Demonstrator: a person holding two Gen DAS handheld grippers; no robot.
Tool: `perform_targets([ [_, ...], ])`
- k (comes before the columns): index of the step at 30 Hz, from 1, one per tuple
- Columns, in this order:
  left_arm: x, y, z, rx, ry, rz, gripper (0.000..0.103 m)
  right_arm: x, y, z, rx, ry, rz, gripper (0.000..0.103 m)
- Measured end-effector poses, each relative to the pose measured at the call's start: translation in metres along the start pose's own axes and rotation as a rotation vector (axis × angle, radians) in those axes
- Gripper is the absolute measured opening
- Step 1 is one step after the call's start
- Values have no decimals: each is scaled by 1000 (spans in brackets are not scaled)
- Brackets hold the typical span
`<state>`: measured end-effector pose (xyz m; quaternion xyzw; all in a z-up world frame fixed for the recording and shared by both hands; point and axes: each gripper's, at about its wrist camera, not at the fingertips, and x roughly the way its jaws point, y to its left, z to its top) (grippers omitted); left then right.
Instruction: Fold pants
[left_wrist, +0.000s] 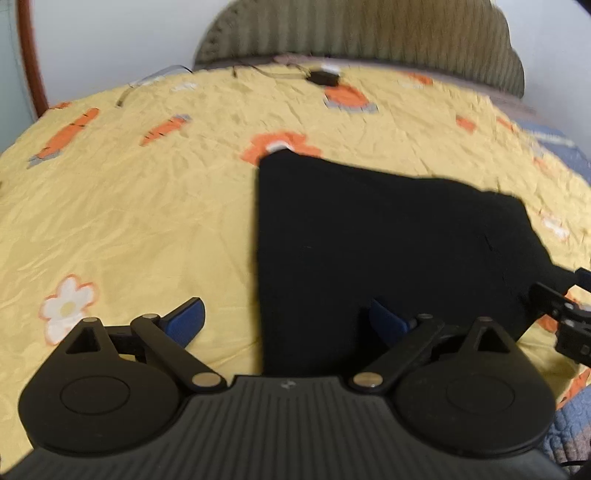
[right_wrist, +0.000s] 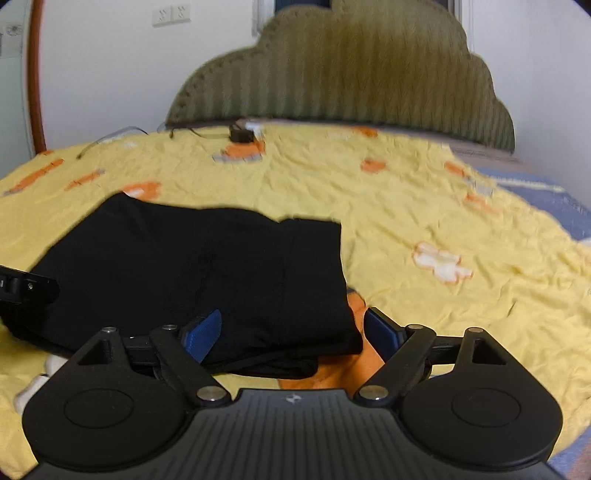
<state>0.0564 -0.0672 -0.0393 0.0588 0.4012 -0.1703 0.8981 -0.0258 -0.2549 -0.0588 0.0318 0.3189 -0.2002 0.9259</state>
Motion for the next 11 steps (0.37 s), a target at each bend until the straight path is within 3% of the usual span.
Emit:
perform_targets([
  [6,-27,58,-12,-130,-32,11,100,-44,40,4,-119,-62,138,85],
  [11,-49,110,-14,-219,-97,165,100,-65,101,-1,-270,-92,303,85],
])
